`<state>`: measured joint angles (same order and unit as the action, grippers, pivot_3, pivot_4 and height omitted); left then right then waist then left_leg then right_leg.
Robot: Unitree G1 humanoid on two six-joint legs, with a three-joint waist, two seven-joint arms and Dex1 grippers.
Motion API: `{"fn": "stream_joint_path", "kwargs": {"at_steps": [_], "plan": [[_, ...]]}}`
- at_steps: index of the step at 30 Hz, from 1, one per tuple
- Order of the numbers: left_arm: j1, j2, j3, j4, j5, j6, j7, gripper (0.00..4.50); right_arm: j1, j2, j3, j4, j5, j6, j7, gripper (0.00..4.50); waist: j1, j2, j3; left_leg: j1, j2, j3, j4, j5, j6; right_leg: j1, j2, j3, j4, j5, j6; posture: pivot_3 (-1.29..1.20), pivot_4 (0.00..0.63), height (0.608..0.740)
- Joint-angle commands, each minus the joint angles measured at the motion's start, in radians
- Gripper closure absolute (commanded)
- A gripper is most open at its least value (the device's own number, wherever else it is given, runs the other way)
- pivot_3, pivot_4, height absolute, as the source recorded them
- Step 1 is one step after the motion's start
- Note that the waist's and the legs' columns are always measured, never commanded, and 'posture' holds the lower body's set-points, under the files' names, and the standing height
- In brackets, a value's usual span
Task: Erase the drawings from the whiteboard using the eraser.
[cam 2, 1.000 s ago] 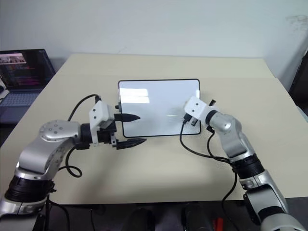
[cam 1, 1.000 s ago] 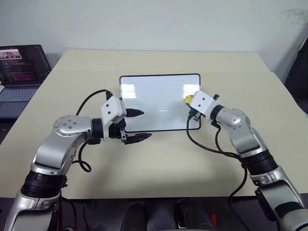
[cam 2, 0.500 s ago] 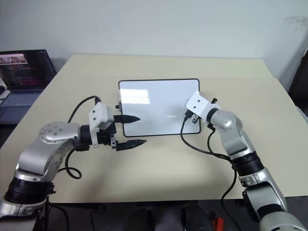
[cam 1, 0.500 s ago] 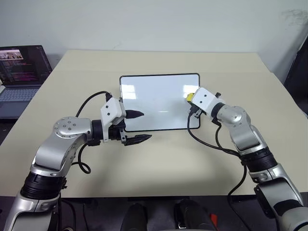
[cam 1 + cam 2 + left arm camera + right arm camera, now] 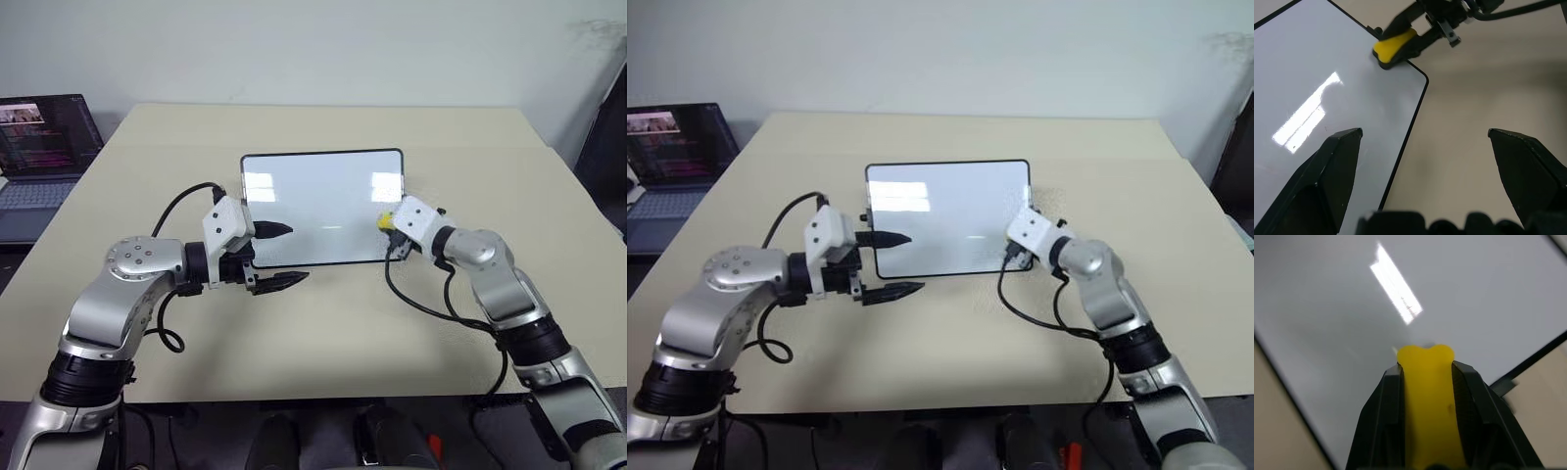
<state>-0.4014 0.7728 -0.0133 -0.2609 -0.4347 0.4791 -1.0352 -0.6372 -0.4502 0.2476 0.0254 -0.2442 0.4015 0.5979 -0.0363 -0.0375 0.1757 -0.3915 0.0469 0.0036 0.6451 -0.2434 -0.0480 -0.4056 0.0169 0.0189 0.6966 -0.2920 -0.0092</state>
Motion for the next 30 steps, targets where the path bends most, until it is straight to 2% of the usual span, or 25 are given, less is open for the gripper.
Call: {"fn": "stream_joint_path", "kwargs": {"at_steps": [1, 6, 10, 14, 17, 20, 28, 30], "plan": [[-0.024, 0.000, 0.012, -0.015, -0.012, -0.001, -0.003, 0.00, 0.020, 0.005, -0.019, -0.039, 0.022, 0.027, 0.005, 3.51, 0.003, 0.000, 0.000, -0.001, 0.000, 0.000, 0.000, 0.000, 0.000, 0.000, 0.000, 0.000, 0.000, 0.000, 0.000, 0.00, 0.150, 0.740], [-0.043, -0.006, 0.002, -0.019, -0.023, -0.001, -0.023, 0.00, 0.129, 0.043, -0.099, -0.227, 0.099, 0.139, -0.015, 3.51, 0.006, 0.000, 0.000, -0.005, 0.000, -0.001, -0.001, -0.001, -0.001, -0.002, 0.000, -0.002, -0.003, 0.000, -0.001, 0.00, 0.150, 0.740], [-0.087, -0.039, -0.032, -0.015, -0.029, -0.015, -0.052, 0.00, 0.317, 0.064, -0.241, -0.506, 0.168, 0.322, -0.053, 3.51, 0.015, 0.001, 0.001, -0.009, 0.000, -0.003, -0.001, -0.002, -0.002, -0.004, -0.001, -0.003, -0.004, 0.000, -0.001, 0.00, 0.150, 0.740], [-0.110, -0.072, -0.066, 0.002, -0.040, -0.025, -0.092, 0.00, 0.464, 0.116, -0.314, -0.681, 0.197, 0.459, -0.122, 3.51, 0.013, 0.001, 0.000, -0.009, 0.000, -0.002, -0.001, -0.002, -0.003, -0.003, -0.002, -0.002, -0.006, 0.000, 0.000, 0.00, 0.150, 0.740], [-0.140, -0.105, -0.120, 0.049, -0.008, -0.077, -0.137, 0.00, 0.546, 0.142, -0.359, -0.684, 0.175, 0.462, -0.201, 3.51, 0.009, 0.001, 0.000, -0.008, -0.001, -0.002, 0.000, -0.002, -0.003, -0.003, -0.002, -0.002, -0.006, -0.002, 0.004, 0.00, 0.150, 0.740], [-0.190, -0.157, -0.189, 0.119, 0.043, -0.170, -0.184, 0.00, 0.568, 0.159, -0.365, -0.604, 0.178, 0.427, -0.248, 3.51, 0.006, 0.001, 0.000, -0.007, -0.002, -0.001, 0.000, -0.002, -0.003, -0.003, -0.001, -0.002, -0.005, -0.002, 0.003, 0.00, 0.150, 0.740], [-0.225, -0.255, -0.256, 0.169, 0.082, -0.252, -0.217, 0.00, 0.487, 0.211, -0.419, -0.439, 0.234, 0.376, -0.330, 3.51, 0.004, 0.001, 0.001, -0.007, -0.001, -0.001, 0.000, -0.002, -0.003, -0.003, 0.001, -0.001, -0.004, -0.002, 0.003, 0.00, 0.150, 0.740], [-0.225, -0.267, -0.254, 0.166, 0.084, -0.250, -0.208, 0.00, 0.472, 0.217, -0.430, -0.409, 0.251, 0.362, -0.340, 2.74, 0.006, 0.001, 0.001, -0.007, -0.002, -0.001, 0.000, -0.002, -0.003, -0.003, 0.001, -0.001, -0.005, -0.002, 0.003, 0.00, 0.150, 0.740]]}}
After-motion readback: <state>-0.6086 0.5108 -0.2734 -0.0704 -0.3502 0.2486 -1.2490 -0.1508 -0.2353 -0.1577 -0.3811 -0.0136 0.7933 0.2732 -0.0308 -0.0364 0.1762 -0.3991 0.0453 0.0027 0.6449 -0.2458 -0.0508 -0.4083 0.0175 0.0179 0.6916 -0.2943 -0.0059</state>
